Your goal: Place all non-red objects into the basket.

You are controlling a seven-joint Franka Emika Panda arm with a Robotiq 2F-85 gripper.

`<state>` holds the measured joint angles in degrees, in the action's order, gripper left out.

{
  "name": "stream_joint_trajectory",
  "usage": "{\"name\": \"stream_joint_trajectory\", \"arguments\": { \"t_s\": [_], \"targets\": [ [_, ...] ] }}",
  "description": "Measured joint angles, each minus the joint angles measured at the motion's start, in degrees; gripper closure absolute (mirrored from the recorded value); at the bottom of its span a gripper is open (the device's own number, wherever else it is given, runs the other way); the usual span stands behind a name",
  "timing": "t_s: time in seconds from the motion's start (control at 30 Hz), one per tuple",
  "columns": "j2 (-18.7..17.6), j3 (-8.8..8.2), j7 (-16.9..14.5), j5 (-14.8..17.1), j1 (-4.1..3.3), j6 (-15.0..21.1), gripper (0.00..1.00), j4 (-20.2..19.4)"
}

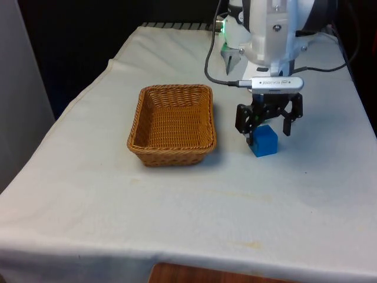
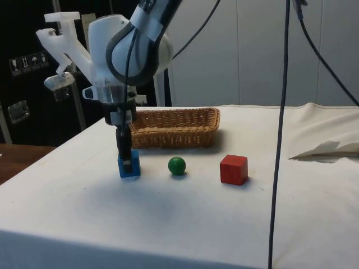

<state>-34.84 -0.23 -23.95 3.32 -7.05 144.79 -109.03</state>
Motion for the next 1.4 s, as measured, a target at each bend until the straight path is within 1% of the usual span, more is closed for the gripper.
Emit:
{"name": "stream_joint_trajectory", "arguments": {
  "t_s": [0.27,0.3,0.43,0.47,0.5,0.53,0.57,0.87,1.0,1.1,1.13,1.2,1.37,1.4],
  "targets": [
    [1.09,-0.17,-0.17,0.06,0.29,-0.80,0.00,-0.06],
    [1.09,-0.17,-0.17,0.06,0.29,-0.80,0.18,-0.11],
    [1.09,-0.17,-0.17,0.06,0.29,-0.80,0.60,-0.23],
    [1.09,-0.23,-0.17,0.06,0.29,-0.80,0.60,-0.23],
    [1.09,-0.23,-0.17,0.06,0.29,-0.80,0.72,-0.23],
    [1.09,-0.23,-0.23,0.06,0.29,-0.80,0.93,-0.23],
    [1.09,-0.23,-0.23,0.06,0.29,-0.80,1.00,-0.23],
    [1.15,-0.23,-0.23,0.06,0.29,-0.80,1.00,-0.23],
    [1.66,-0.52,-0.29,0.06,0.29,-0.92,1.00,-0.29],
    [3.84,-1.09,-0.69,0.06,0.34,-2.69,1.00,-0.92],
    [3.84,-1.09,-0.69,0.06,0.34,-2.69,1.00,-0.92],
    [5.79,-1.32,-0.92,0.06,0.46,-3.90,1.00,-1.89],
    [7.79,-1.72,-1.26,0.06,0.52,-4.58,1.00,-2.92],
    [8.71,-1.95,-1.38,0.06,0.52,-5.27,1.00,-3.09]
  ]
}}
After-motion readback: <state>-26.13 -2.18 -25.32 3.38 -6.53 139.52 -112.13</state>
